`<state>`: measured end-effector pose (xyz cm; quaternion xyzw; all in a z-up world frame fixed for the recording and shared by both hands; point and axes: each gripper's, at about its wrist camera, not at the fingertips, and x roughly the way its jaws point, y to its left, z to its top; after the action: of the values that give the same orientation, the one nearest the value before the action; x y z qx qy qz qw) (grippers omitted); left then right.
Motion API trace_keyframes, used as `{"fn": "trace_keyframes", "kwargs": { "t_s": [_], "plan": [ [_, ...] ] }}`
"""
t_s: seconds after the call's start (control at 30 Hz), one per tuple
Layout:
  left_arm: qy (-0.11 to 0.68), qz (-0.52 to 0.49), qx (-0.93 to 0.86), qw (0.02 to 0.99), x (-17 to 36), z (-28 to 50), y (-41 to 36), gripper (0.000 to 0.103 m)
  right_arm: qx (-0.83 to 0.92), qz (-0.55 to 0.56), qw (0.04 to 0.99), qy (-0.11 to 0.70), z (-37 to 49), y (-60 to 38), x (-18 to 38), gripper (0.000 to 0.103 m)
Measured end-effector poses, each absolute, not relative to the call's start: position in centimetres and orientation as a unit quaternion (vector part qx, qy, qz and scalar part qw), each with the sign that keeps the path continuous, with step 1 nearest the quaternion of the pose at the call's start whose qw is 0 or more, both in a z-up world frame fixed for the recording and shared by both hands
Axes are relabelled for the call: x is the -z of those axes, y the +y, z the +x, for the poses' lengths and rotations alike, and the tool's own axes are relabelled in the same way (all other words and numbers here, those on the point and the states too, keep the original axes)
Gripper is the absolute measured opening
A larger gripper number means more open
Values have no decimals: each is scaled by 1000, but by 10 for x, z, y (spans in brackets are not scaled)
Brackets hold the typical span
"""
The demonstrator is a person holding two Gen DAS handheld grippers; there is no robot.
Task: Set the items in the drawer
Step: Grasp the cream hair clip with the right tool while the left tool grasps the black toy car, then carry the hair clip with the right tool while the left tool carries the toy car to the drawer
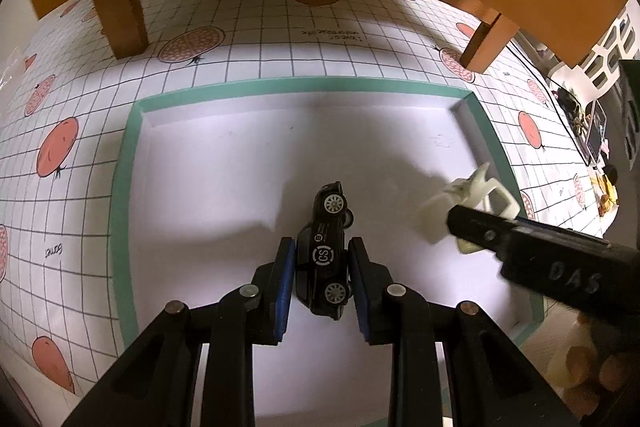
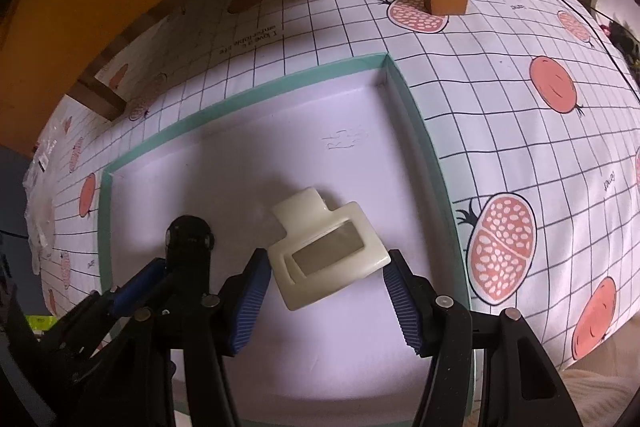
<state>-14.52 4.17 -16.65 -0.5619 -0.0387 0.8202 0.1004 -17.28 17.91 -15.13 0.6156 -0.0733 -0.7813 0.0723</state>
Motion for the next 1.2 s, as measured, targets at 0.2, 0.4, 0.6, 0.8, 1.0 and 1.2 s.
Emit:
{"fn": "trace_keyframes", "kwargs": {
  "t_s": [0.2, 0.4, 0.6, 0.8, 1.0, 1.2],
  "plan": [
    [-30, -562, -821, 96, 166, -137, 37, 28, 785, 610, 65, -91, -168, 179, 144, 61],
    [-26, -553, -827, 97, 154, -133, 34, 28, 792, 600, 64, -93, -159, 182, 129, 61],
    [-39, -531, -840, 107, 128, -132, 31, 28, 802, 586, 65, -94, -148, 184, 109, 61],
    [-54, -501, -855, 118, 95, -132, 29, 28, 818, 563, 68, -93, -139, 185, 83, 61],
    [-60, -461, -875, 133, 55, -131, 29, 28, 840, 529, 76, -95, -135, 183, 48, 61],
    [-79, -427, -889, 147, 19, -131, 27, 28, 861, 492, 86, -94, -131, 180, 8, 61]
  ]
}}
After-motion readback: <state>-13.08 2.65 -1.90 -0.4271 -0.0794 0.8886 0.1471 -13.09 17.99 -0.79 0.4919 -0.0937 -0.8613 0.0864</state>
